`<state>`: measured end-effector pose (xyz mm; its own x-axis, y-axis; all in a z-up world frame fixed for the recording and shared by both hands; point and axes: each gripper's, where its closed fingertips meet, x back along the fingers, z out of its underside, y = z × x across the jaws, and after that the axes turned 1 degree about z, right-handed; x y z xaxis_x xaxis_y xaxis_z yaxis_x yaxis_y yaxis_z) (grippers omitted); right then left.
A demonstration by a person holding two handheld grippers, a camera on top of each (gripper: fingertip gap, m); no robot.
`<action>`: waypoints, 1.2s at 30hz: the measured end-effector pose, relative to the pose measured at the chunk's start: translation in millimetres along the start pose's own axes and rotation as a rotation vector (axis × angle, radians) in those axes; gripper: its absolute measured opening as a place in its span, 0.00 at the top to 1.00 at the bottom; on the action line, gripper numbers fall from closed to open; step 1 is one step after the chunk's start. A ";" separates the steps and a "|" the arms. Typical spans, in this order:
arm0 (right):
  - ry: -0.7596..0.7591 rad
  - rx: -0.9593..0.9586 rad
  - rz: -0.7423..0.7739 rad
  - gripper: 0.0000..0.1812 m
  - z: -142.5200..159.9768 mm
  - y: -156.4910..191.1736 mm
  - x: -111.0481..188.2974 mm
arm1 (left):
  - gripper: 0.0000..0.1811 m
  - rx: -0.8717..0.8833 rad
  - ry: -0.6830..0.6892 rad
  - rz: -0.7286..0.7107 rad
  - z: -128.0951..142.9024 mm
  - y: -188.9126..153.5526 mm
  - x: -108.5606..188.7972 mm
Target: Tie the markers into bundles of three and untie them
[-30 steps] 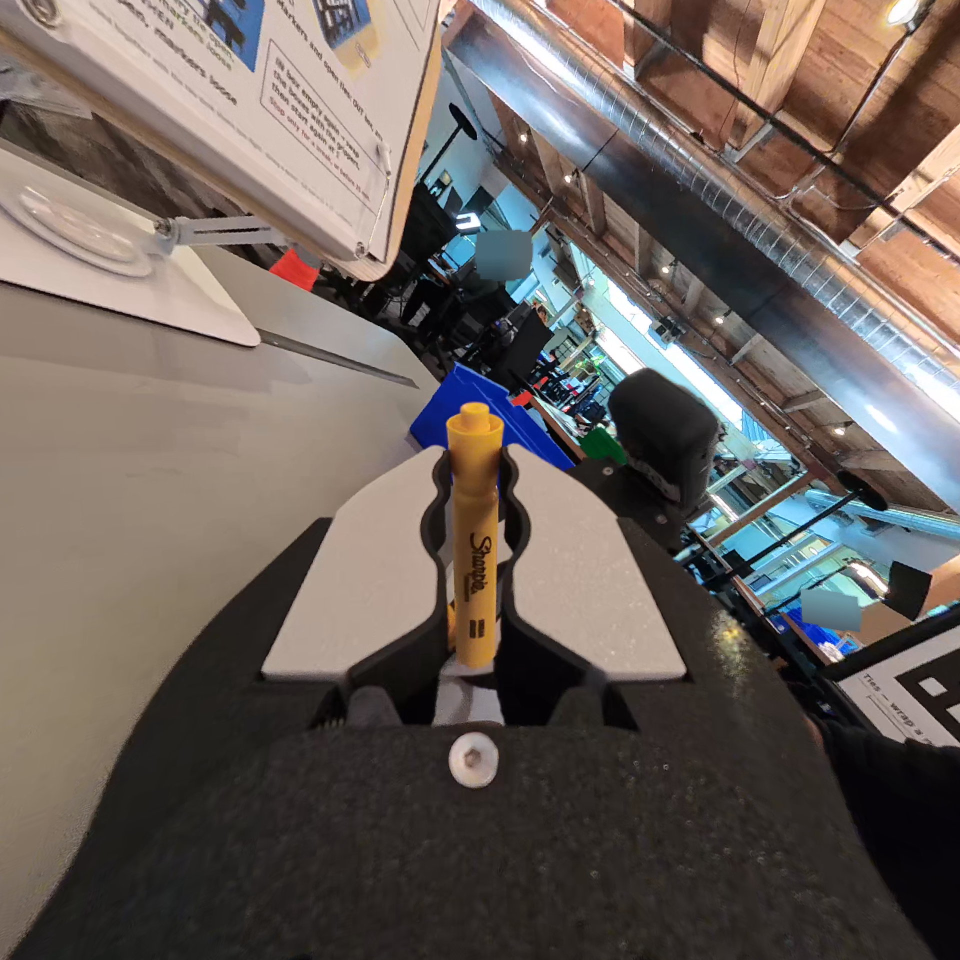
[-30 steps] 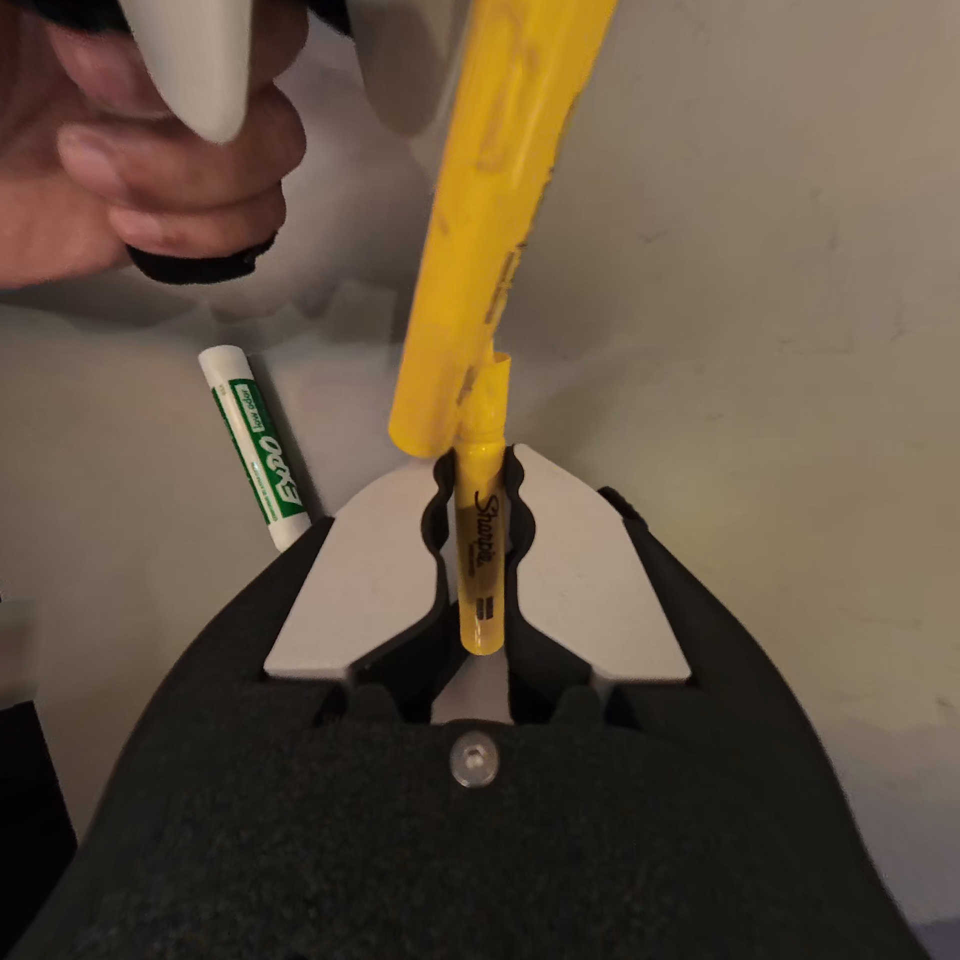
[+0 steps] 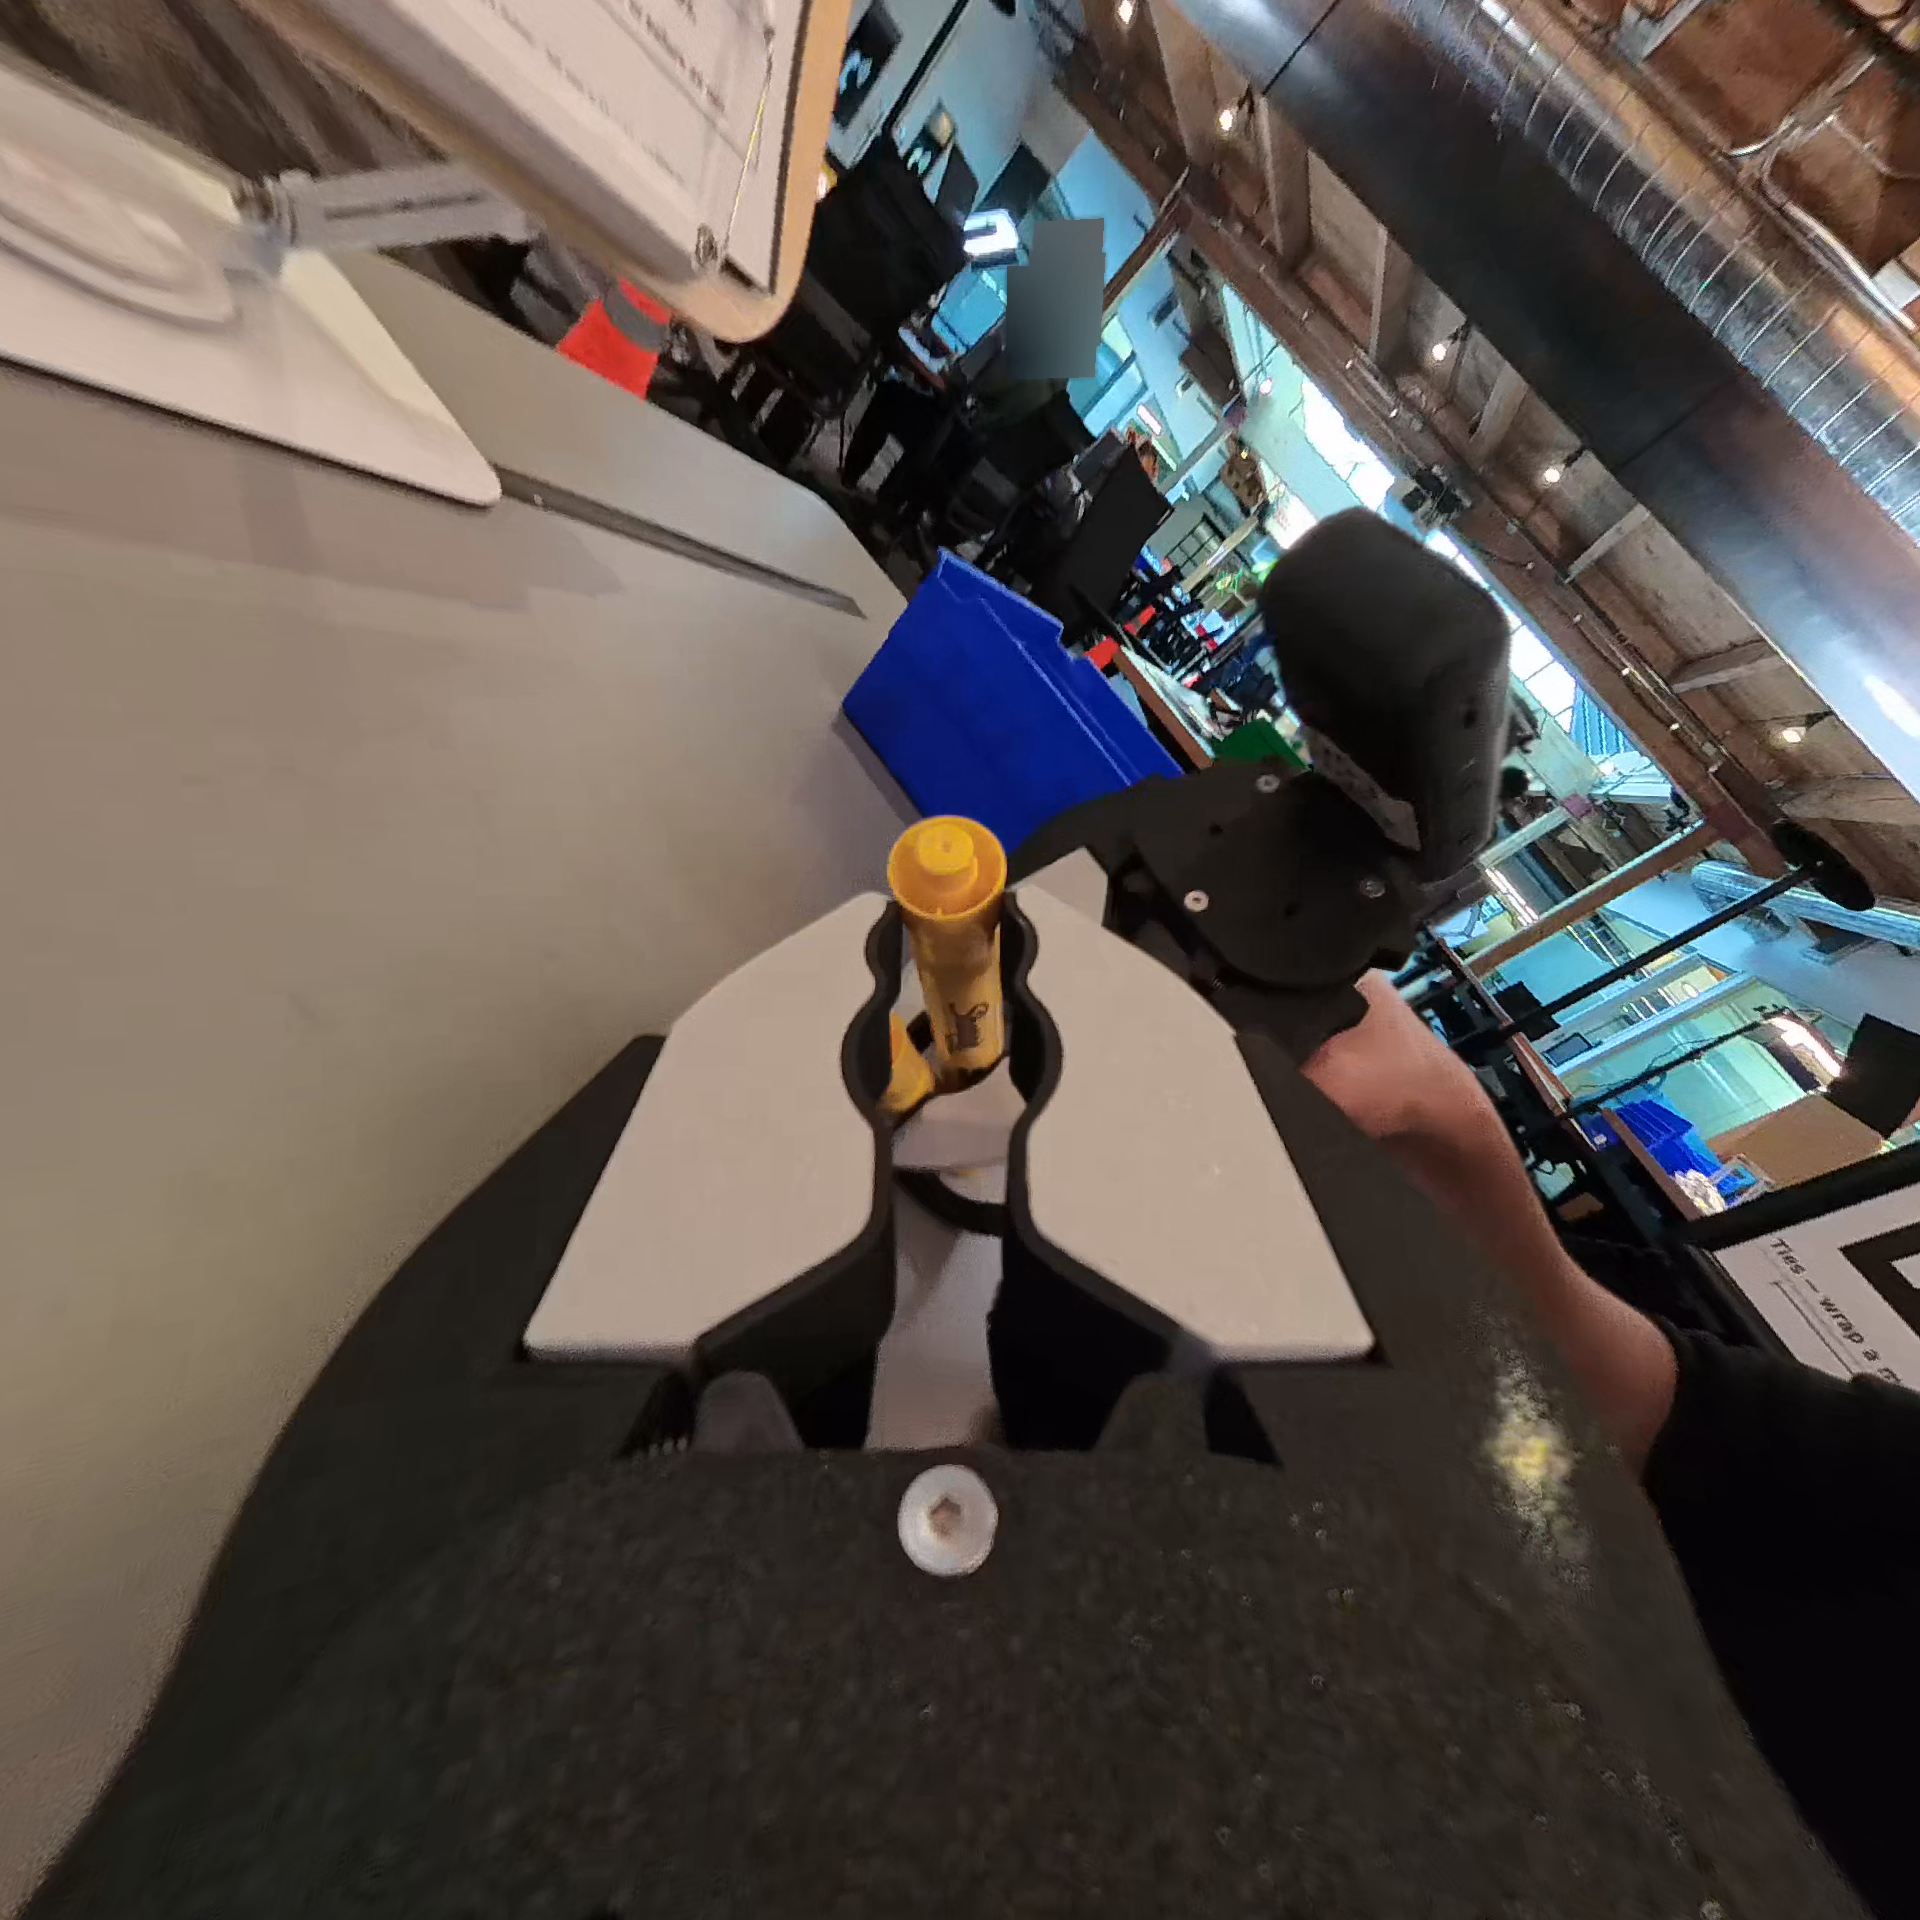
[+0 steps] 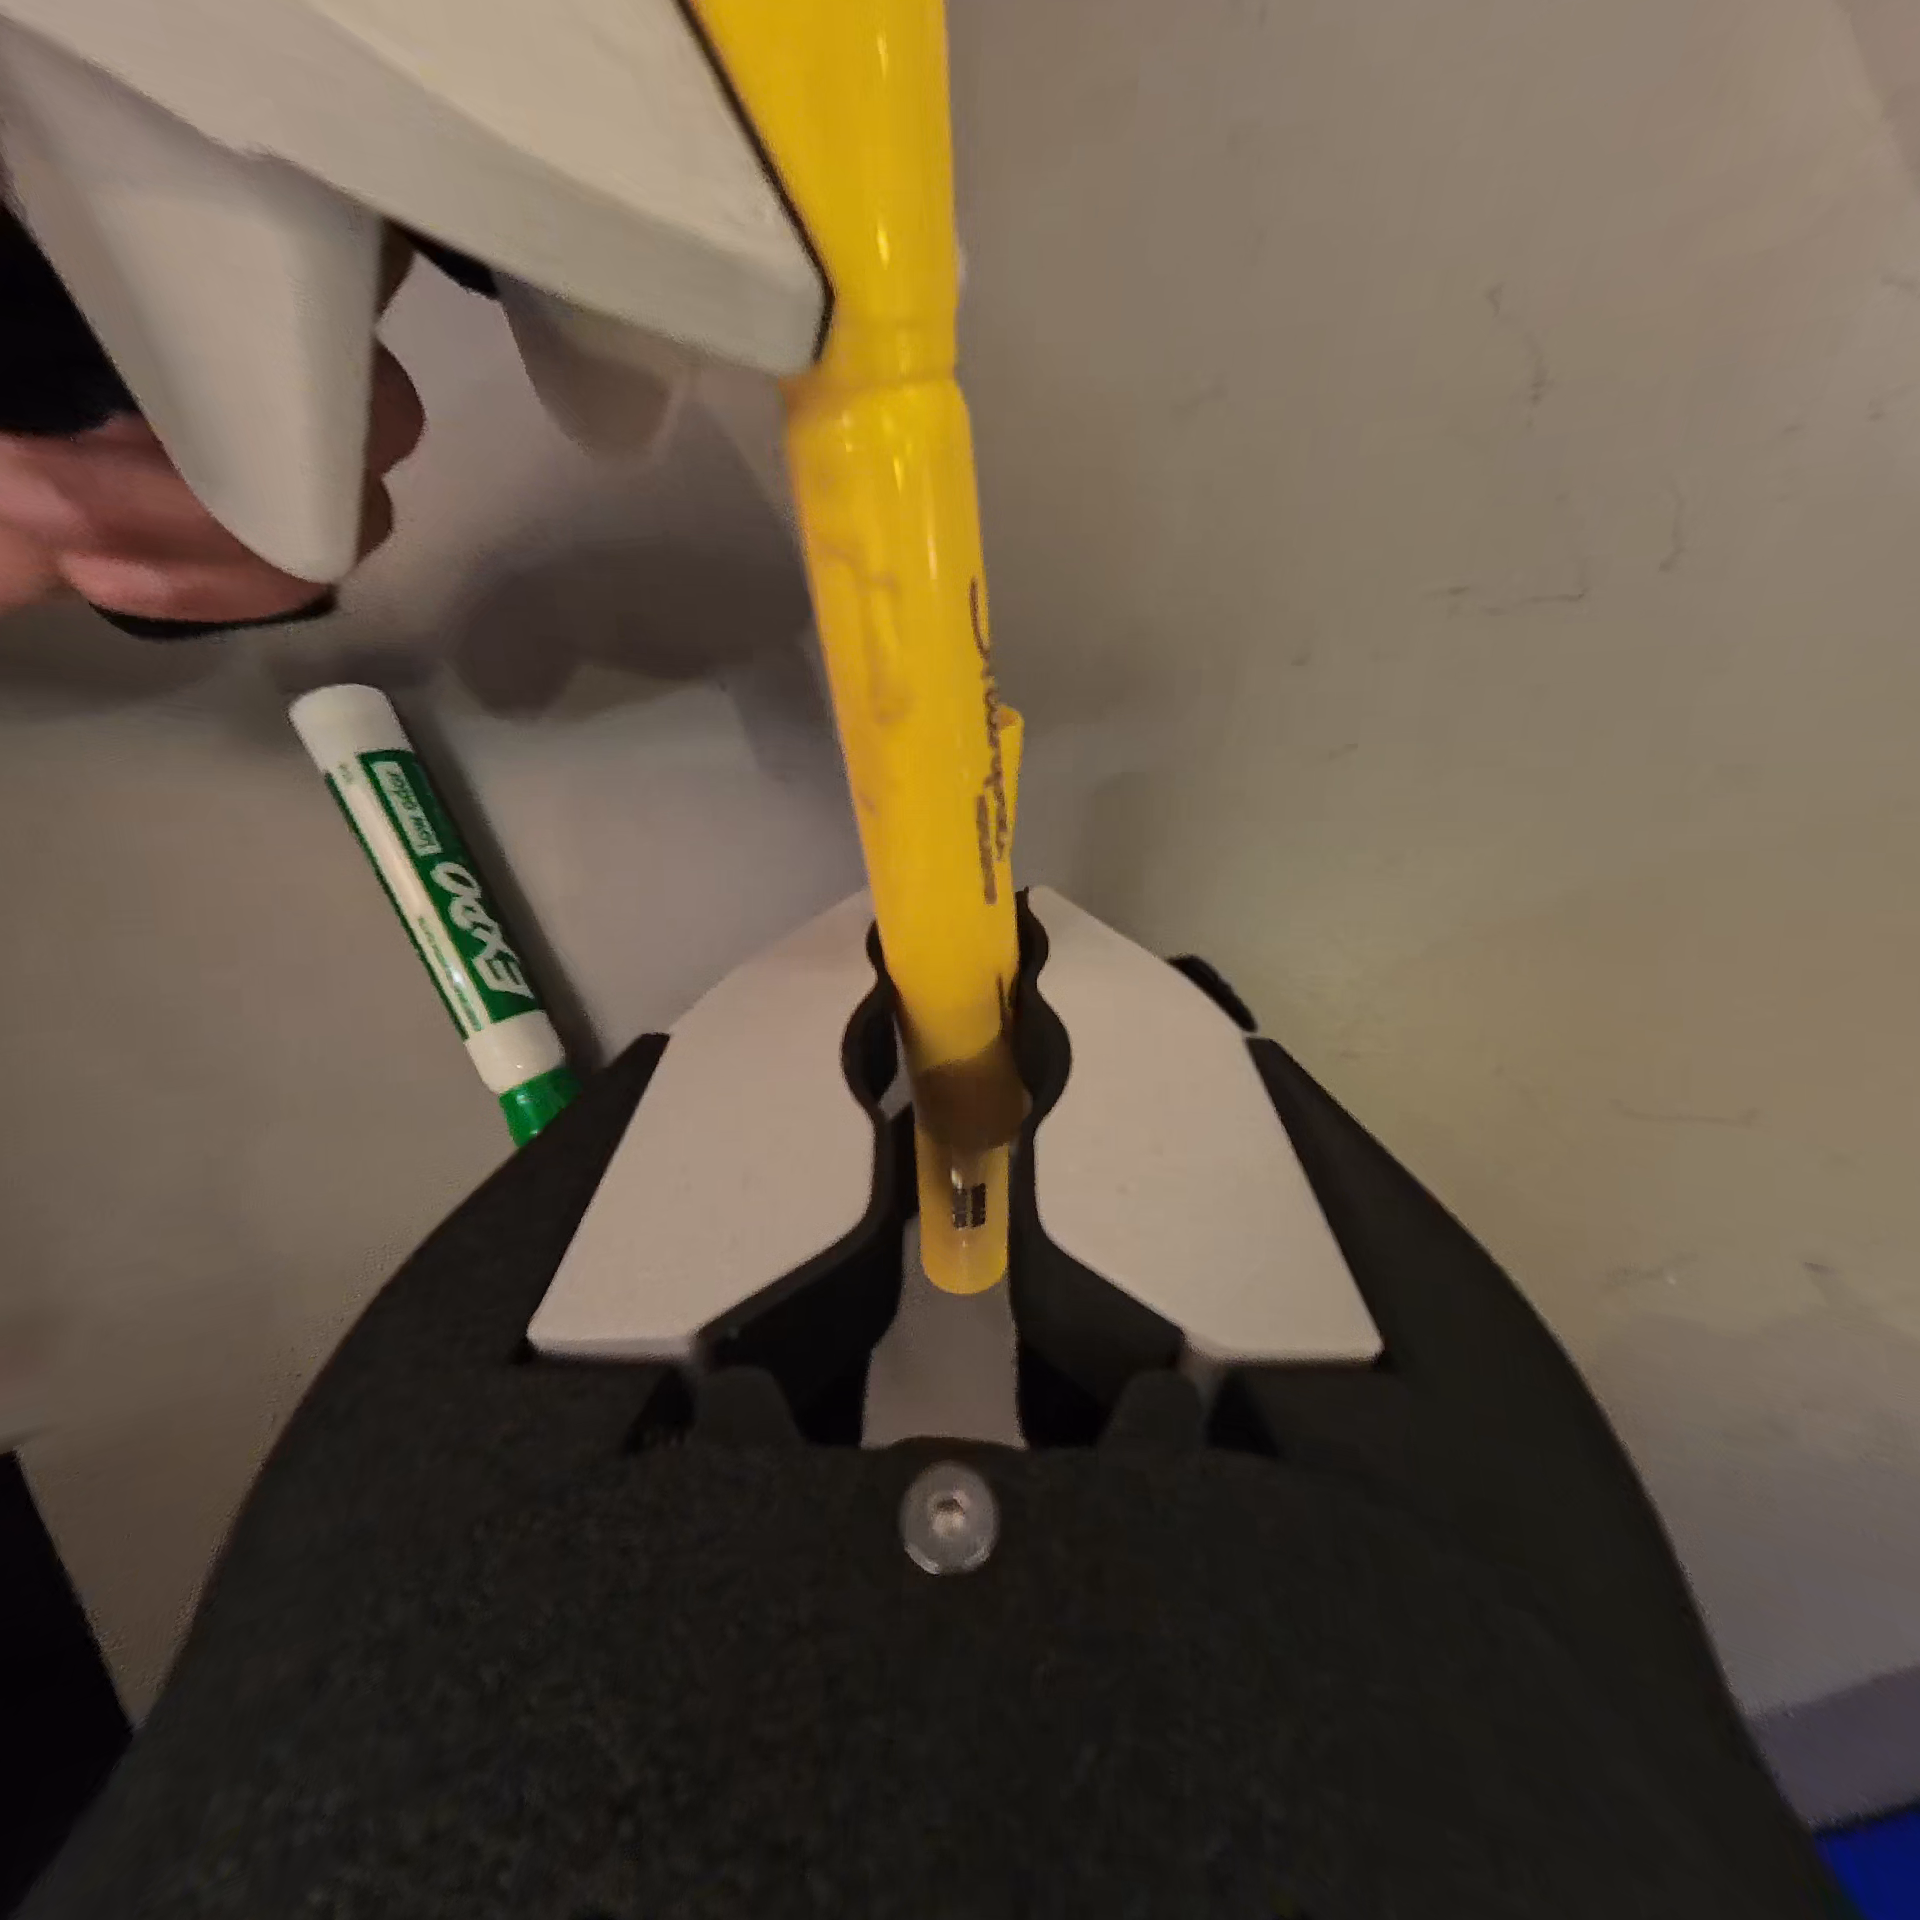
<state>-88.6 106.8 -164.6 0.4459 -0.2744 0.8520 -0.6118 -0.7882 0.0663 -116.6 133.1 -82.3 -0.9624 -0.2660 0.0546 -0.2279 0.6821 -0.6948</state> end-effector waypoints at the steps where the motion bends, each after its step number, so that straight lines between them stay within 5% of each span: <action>1: -0.008 0.014 0.009 0.90 -2.3 0.0 1.0 | 0.90 0.020 0.047 0.001 6.3 1.7 -1.0; 10: 0.174 0.172 0.053 0.90 8.0 6.8 -1.4 | 0.89 0.165 0.321 0.058 45.4 6.6 -5.9; 26: 0.449 0.260 0.010 0.90 35.1 -1.5 5.9 | 0.86 -0.026 0.379 0.095 45.1 -0.6 -1.0; 36: 0.313 -0.372 -0.171 0.90 -14.1 -21.3 -16.4 | 0.80 -0.100 0.521 -0.091 66.1 13.5 22.7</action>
<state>-92.1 135.8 -172.6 0.3777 0.0640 0.9237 -0.7637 -0.5425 0.3499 -131.8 91.2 -137.8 -0.8781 0.0287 0.4776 -0.3024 0.7403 -0.6004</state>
